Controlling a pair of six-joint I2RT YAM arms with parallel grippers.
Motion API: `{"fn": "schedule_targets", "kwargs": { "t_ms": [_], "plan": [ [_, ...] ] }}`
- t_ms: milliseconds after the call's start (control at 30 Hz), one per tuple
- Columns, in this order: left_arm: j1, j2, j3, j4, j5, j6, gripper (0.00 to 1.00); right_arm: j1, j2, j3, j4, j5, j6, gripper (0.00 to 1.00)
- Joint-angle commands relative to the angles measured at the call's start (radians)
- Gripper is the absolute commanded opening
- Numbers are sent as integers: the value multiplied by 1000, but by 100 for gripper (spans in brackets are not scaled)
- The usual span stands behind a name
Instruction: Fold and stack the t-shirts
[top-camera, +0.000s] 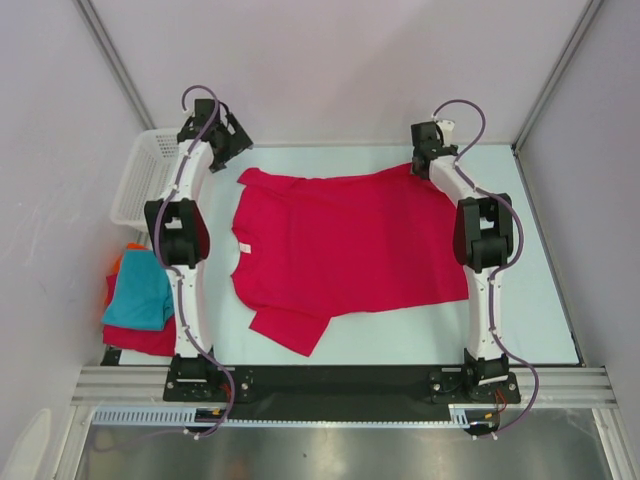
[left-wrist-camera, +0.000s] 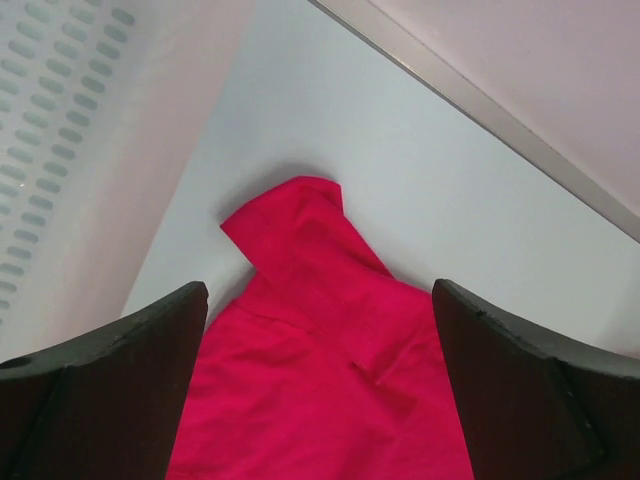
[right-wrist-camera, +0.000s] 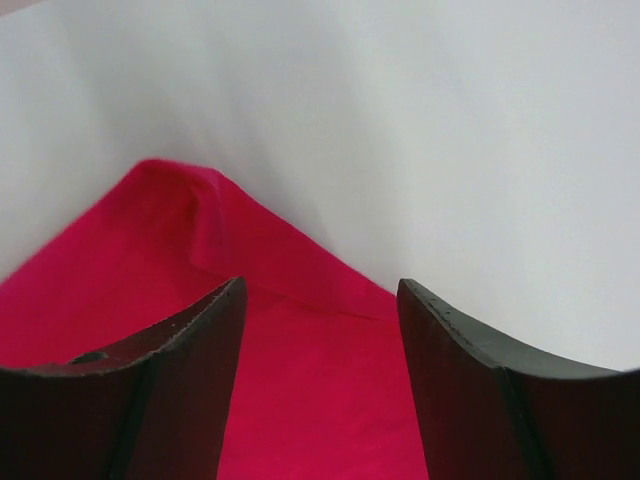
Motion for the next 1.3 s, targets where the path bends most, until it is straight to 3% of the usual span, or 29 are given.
{"fn": "schedule_targets", "kwargs": {
  "t_ms": [0,200,300,533,800,1100,1267],
  "plan": [
    [6,-60,6,31,-6,37,99,6,-52,13,0,21,1,67],
    [6,-152,-104,33,7,45,100,9,-93,-29,-14,13,3,67],
    [1,-221,-247,33,42,46,100,12,-145,-103,-15,16,17,67],
    [-55,-565,-795,152,117,17,100,52,-372,-410,11,-35,78,67],
    [-210,-958,-1245,194,76,-52,99,106,-630,-739,14,-90,132,68],
    [-307,-1407,-1584,133,33,-158,100,83,-793,-922,-23,-177,150,68],
    [-339,-1570,-1675,76,17,-208,99,51,-862,-973,-31,-202,141,68]
  ]
}}
